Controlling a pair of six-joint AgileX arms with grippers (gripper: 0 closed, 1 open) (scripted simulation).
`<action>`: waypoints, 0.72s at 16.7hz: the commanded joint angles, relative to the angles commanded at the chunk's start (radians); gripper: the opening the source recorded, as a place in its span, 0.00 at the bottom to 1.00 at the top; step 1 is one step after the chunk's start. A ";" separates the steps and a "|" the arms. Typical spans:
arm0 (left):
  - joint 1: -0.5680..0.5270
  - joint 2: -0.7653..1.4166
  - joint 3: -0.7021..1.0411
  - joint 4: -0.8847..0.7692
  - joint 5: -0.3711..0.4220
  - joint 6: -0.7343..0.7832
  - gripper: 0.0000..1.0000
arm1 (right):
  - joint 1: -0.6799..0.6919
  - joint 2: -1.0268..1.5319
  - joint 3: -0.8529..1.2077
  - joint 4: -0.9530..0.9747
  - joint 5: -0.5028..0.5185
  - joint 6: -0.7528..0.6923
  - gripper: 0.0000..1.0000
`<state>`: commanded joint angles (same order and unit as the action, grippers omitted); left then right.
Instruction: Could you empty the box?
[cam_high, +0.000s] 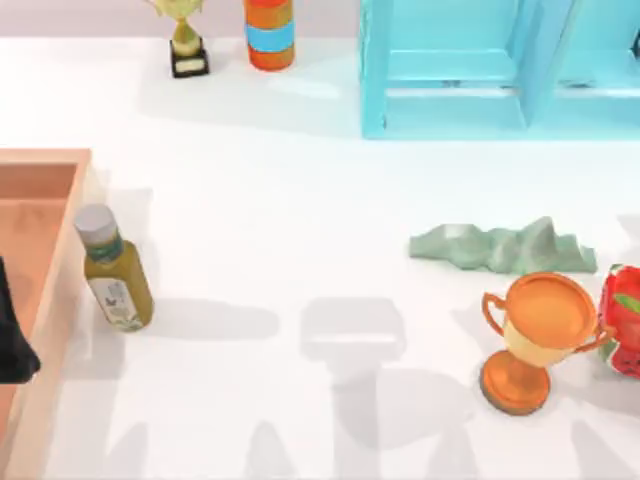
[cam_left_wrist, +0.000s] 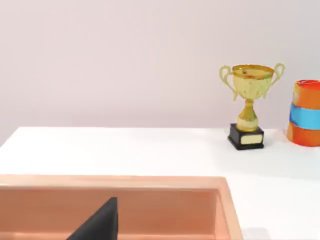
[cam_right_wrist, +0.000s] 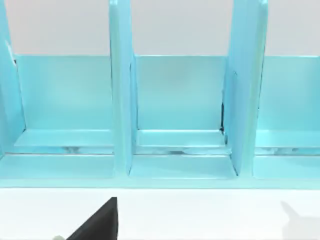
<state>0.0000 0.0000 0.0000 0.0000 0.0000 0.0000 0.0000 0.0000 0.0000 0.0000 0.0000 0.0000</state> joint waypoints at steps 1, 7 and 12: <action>0.000 0.000 0.000 0.000 0.000 0.000 1.00 | 0.000 0.000 0.000 0.000 0.000 0.000 1.00; 0.055 0.161 0.153 -0.152 0.000 0.058 1.00 | 0.000 0.000 0.000 0.000 0.000 0.000 1.00; 0.142 0.570 0.466 -0.462 -0.001 0.151 1.00 | 0.000 0.000 0.000 0.000 0.000 0.000 1.00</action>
<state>0.1420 0.5695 0.4660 -0.4621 -0.0009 0.1506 0.0000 0.0000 0.0000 0.0000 0.0000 0.0000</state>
